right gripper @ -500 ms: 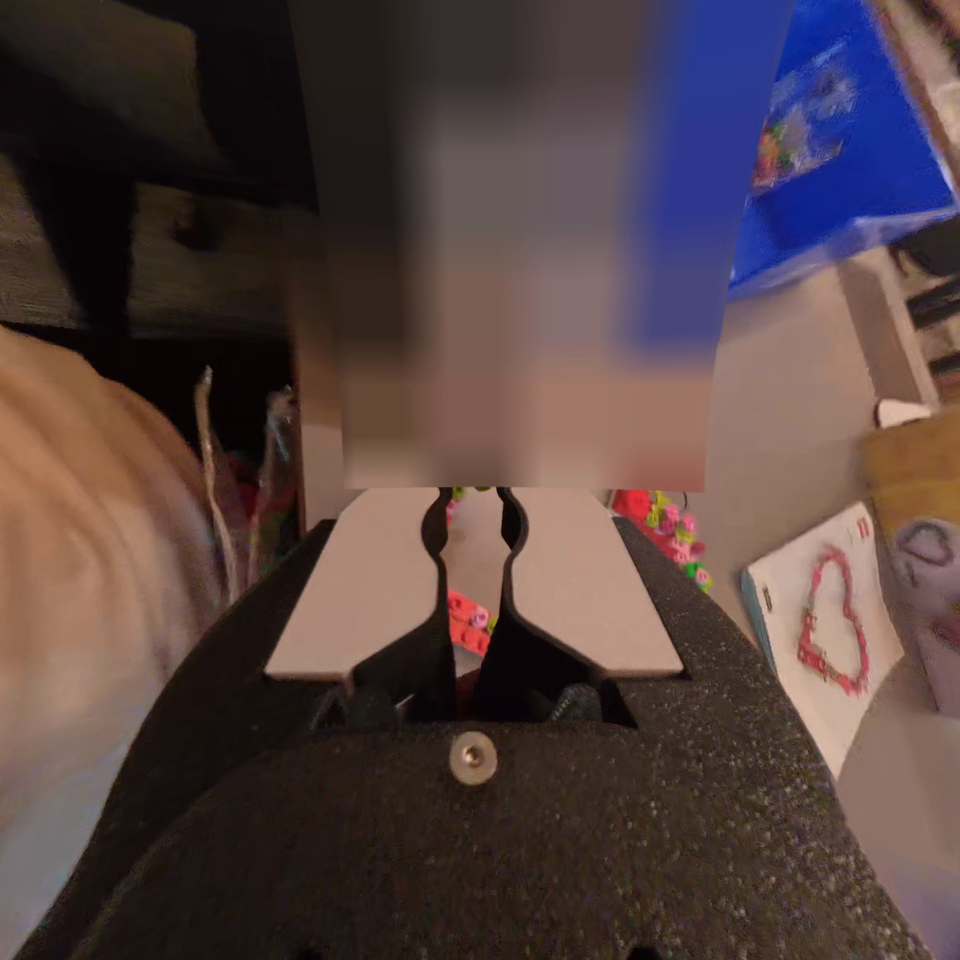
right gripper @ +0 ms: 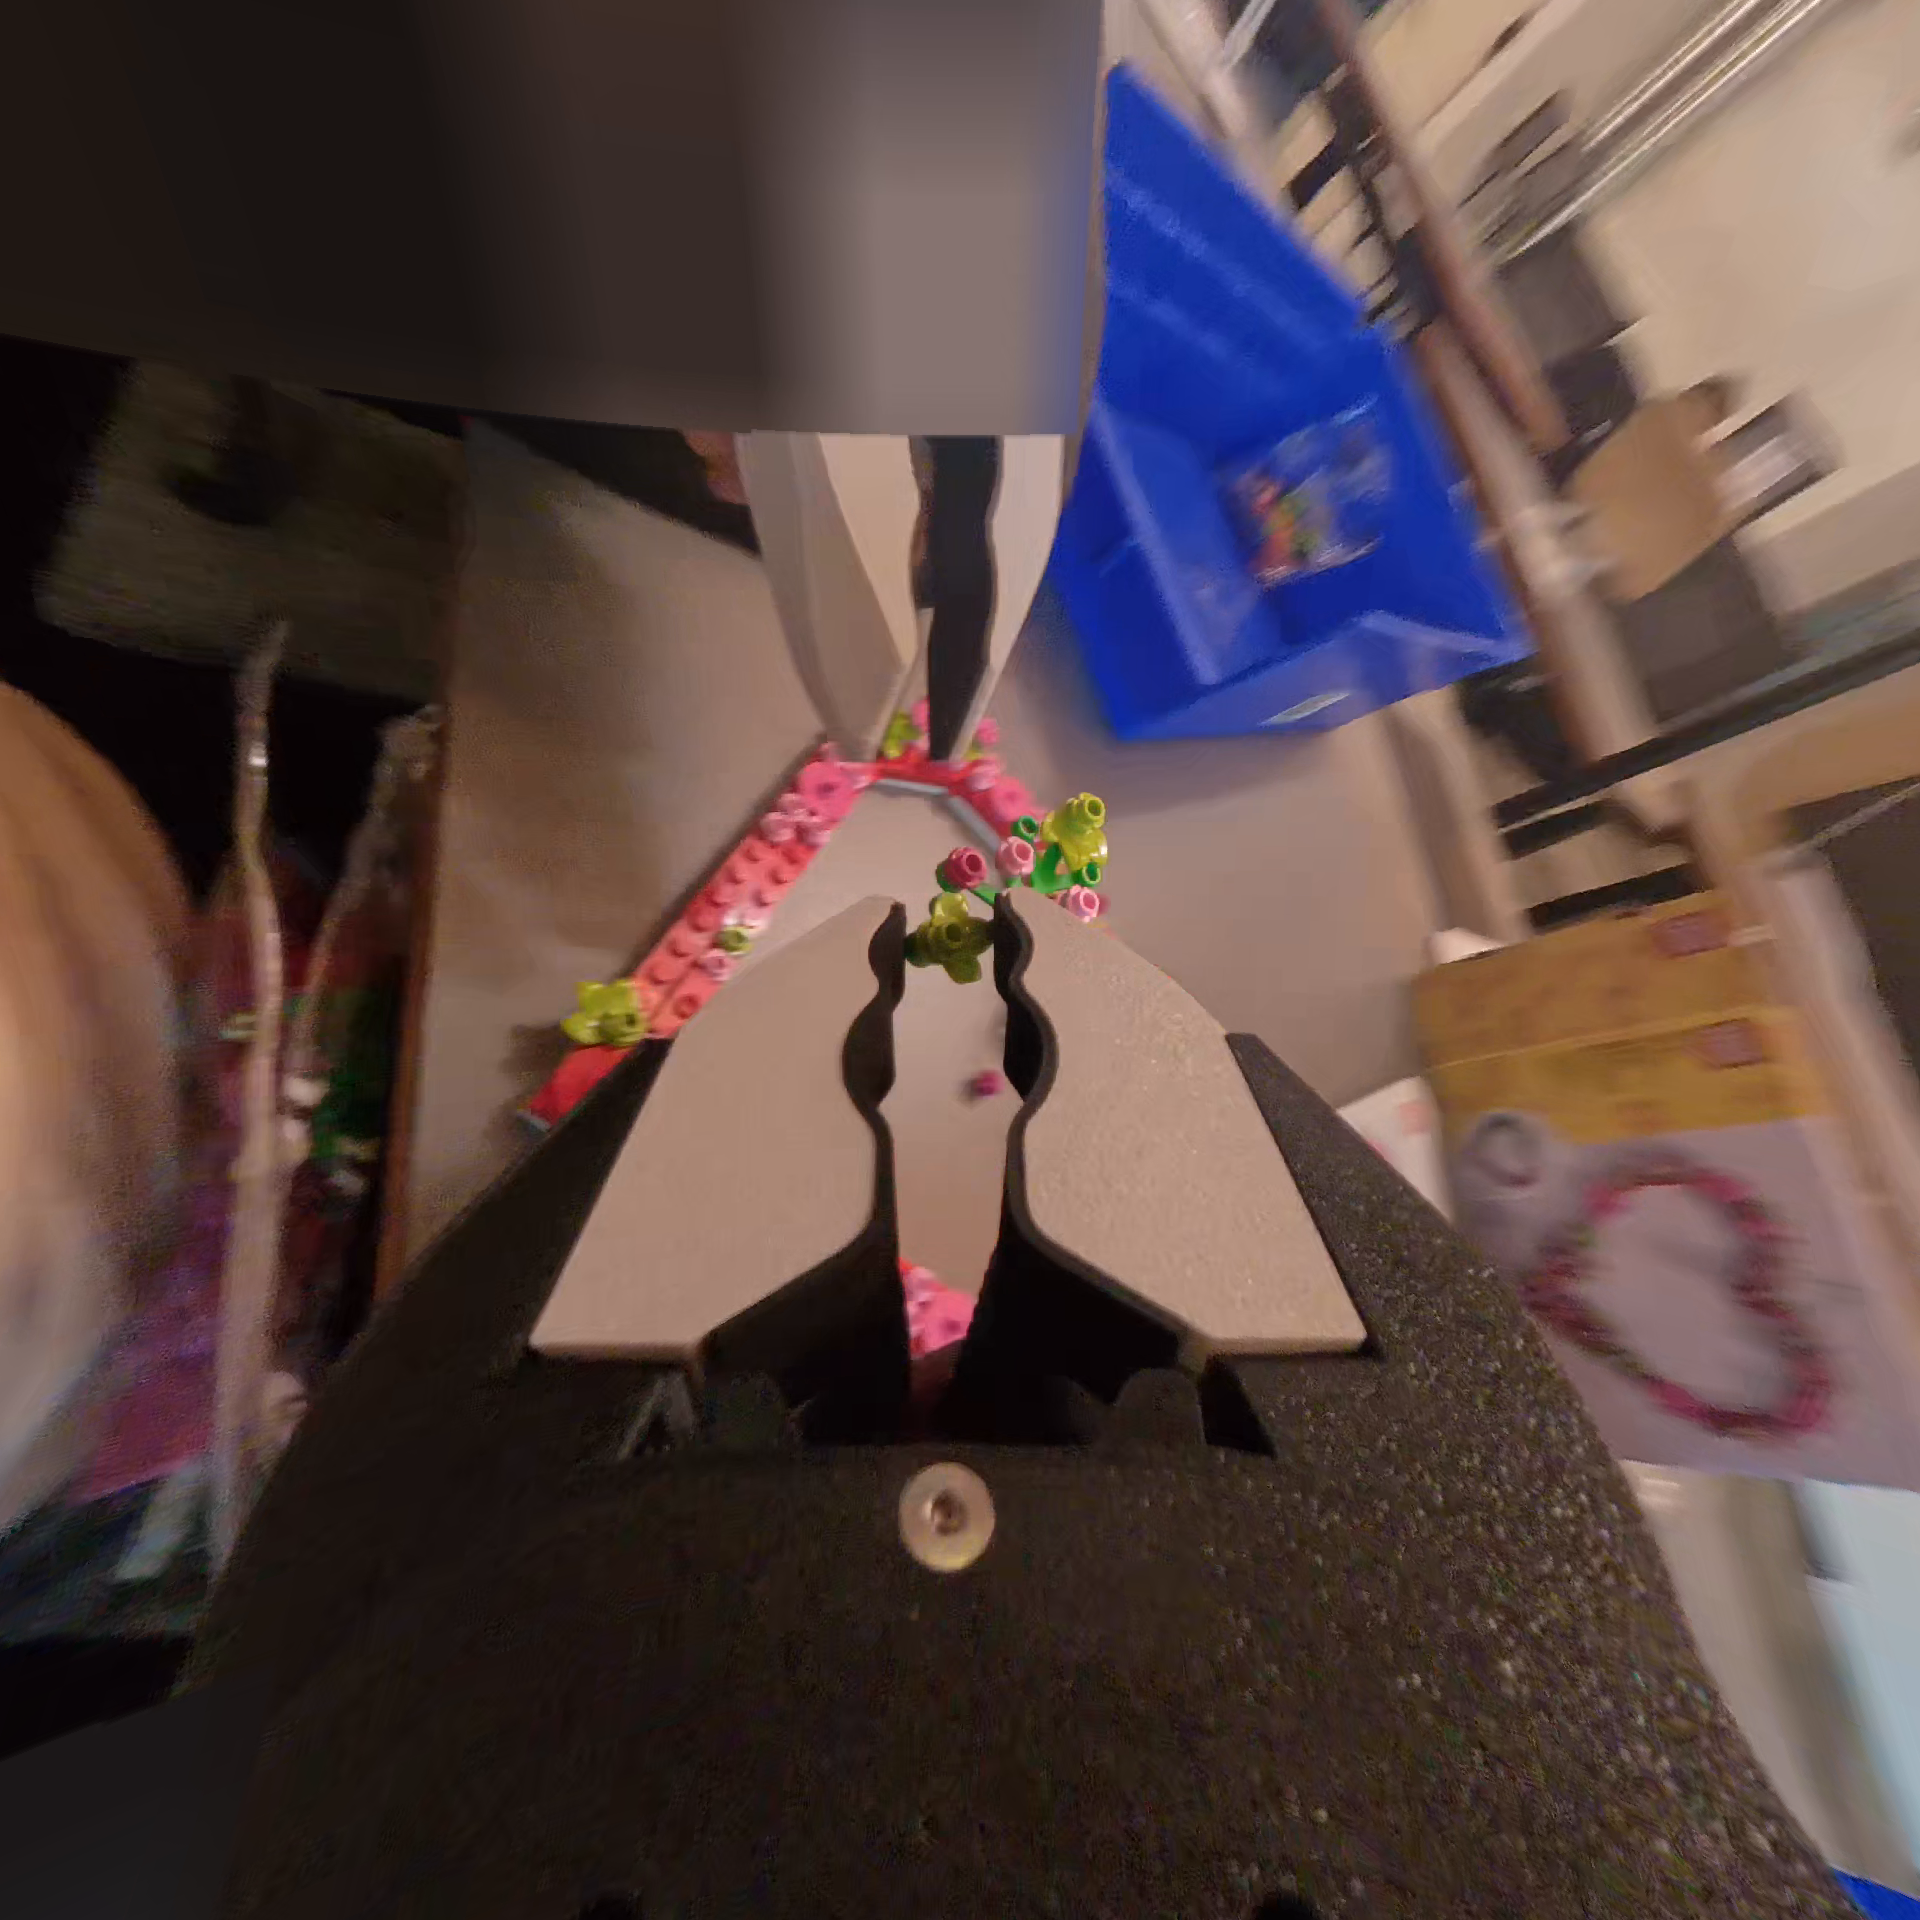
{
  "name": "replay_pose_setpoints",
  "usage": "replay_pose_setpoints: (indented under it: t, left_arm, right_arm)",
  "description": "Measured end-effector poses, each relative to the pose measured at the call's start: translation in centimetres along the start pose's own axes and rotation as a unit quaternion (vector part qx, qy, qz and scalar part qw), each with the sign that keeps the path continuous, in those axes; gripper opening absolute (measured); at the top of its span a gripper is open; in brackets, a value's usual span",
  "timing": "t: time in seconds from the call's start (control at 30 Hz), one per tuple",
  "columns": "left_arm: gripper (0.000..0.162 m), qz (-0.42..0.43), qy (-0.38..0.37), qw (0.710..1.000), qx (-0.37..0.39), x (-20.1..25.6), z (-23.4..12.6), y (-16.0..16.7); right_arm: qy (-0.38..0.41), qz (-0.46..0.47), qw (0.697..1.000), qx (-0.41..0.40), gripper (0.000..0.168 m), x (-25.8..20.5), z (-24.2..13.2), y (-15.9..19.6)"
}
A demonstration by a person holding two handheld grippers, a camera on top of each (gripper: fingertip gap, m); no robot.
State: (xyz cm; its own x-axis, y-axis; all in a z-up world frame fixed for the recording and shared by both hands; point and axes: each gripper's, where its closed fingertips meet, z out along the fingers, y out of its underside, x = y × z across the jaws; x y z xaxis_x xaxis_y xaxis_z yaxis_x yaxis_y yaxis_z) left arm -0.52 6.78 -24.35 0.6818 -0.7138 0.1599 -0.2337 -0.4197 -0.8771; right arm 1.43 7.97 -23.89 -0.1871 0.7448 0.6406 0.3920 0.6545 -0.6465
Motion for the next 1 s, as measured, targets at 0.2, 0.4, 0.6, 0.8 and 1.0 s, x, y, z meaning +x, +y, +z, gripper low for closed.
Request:
replay_pose_setpoints:
  t: [0.2,0.4,0.6,0.8,1.0]
  left_arm:
    - [0.025,-0.175,0.091,0.970,0.140,0.4,-0.3,-3.0]
    - [0.006,-0.196,0.099,0.958,0.183,-0.5,-0.5,-3.0]
    - [0.006,-0.185,0.056,0.959,0.207,-1.3,-1.1,-3.3]
    - [0.005,-0.181,0.050,0.961,0.202,-1.0,-0.8,-3.0]
    - [0.005,-0.107,-0.082,0.968,0.214,-3.5,-2.2,-3.4]
  right_arm:
    - [0.061,-0.085,0.994,0.037,0.016,0.7,-0.2,-2.2]
    - [0.020,-0.030,0.997,0.066,0.016,0.4,1.0,-2.5]
    - [-0.021,0.092,0.991,0.094,0.018,1.0,0.6,-2.3]
    - [0.004,0.046,0.998,0.049,0.015,0.7,1.4,-1.7]
    - [0.051,0.004,0.992,0.118,0.013,1.3,0.0,-4.0]
